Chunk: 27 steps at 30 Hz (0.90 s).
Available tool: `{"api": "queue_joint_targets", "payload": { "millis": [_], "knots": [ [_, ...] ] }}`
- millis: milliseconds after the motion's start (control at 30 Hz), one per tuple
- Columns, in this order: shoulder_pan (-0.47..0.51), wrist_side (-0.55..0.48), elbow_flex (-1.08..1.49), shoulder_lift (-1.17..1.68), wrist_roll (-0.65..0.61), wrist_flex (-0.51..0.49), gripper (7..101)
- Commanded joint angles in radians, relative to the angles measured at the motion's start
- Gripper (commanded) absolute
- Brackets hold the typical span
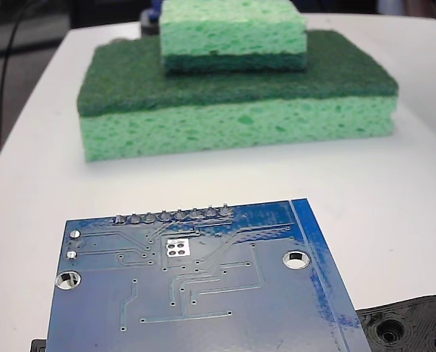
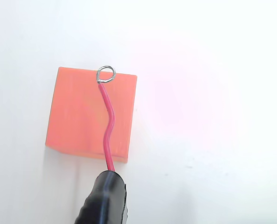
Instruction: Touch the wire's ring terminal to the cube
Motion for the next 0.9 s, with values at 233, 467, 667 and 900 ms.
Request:
{"api": "queue_joint_targets", "payload": {
  "millis": [233, 467, 667, 900],
  "knots": [
    [0.000, -0.034, 0.015, -0.014, 0.015, -0.046, 100.3],
    [-0.002, -0.044, 0.002, -0.049, 0.032, -0.048, 100.3],
    [0.000, -0.049, -0.026, -0.089, 0.041, -0.020, 100.3],
    [0.002, -0.049, -0.031, -0.095, 0.041, -0.014, 100.3]
  ]
}}
